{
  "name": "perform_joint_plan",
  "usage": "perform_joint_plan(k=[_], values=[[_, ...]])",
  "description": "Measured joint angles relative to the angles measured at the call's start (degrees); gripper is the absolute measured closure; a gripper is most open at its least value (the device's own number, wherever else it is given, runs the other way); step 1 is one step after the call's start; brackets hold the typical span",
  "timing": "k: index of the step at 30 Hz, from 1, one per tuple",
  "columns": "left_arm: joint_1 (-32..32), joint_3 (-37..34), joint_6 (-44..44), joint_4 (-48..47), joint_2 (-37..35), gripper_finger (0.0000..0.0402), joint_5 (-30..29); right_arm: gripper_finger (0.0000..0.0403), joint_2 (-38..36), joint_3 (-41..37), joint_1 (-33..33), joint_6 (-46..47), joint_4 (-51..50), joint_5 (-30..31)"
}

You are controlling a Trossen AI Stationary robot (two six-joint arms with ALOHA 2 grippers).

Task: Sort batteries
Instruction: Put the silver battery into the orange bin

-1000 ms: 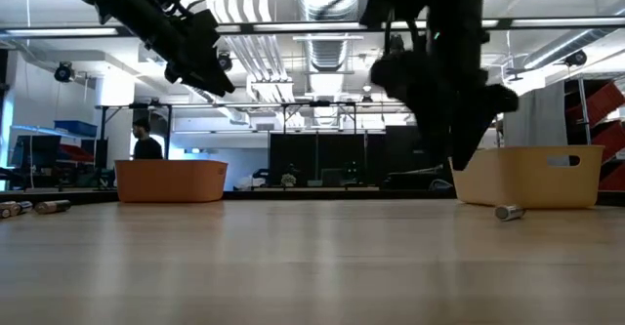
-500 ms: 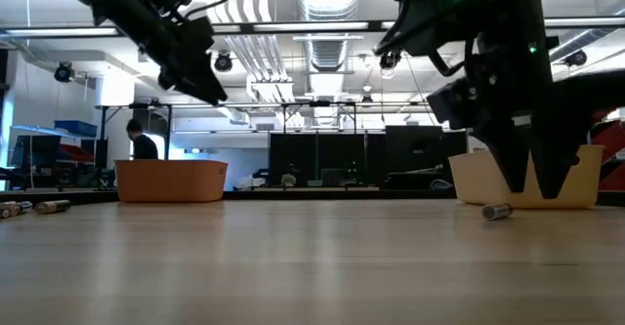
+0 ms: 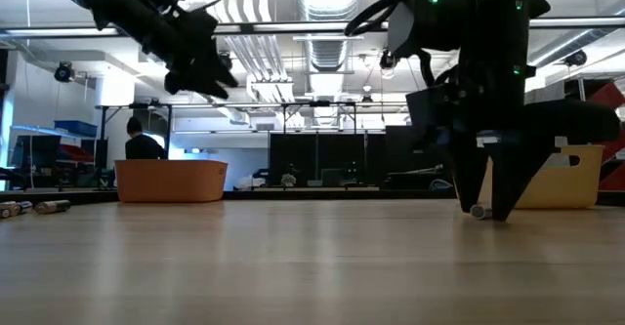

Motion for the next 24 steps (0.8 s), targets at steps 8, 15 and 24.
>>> perform_joint_plan(k=[8, 15, 24], values=[[-1.6, 0.0, -5.2, 9.4, -3.4, 0.0182, 0.1, 0.0338, -0.3, -3.9, -1.4, 1.4, 3.1, -2.3], [-1.6, 0.0, -6.5, 10.8, -8.2, 0.0182, 0.3, 0.0367, -0.3, 0.2, -1.8, 5.1, 1.4, -1.7], [-1.6, 0.0, -6.3, 10.5, -16.0, 0.0182, 6.6, 0.0367, -0.9, 20.4, -7.7, -2.0, 1.5, 2.0]])
